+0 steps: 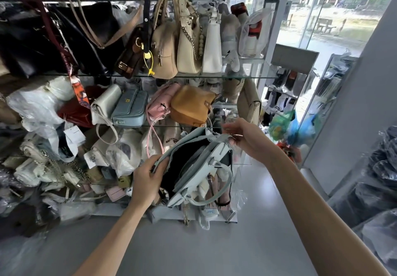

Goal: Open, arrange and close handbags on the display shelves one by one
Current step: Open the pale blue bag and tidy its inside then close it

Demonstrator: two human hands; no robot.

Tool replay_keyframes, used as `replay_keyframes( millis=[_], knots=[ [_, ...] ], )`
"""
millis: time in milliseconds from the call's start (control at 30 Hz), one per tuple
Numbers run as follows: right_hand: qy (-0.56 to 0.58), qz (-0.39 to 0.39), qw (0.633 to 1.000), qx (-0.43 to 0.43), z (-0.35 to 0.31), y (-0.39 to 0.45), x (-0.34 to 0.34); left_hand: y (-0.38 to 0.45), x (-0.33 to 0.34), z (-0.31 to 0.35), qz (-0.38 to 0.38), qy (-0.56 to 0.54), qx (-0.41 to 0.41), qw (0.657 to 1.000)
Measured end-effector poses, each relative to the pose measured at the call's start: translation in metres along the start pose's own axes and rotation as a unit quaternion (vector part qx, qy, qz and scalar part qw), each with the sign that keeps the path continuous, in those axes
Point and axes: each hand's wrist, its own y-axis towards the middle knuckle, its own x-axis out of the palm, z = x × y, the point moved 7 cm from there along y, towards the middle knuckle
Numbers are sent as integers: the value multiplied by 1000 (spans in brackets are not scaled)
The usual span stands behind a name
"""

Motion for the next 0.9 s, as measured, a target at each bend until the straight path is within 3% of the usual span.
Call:
replay_keyframes(
  millis=[267,433,733,900],
  knots=[
    [48,-80,994,-59,-17,-7,5,3,1,-7,-8,8,-1,1000],
    [40,-69,990,-116,-22,-14,18,-2,9,6,-41,46,42,997],
    [-55,-82,967,-237,-30,-21,43,-2,38,14,-255,25,-86,963],
    [-151,-97,953,-246,-23,-32,60,17,46,76,-182,-26,-24,983]
  ],
)
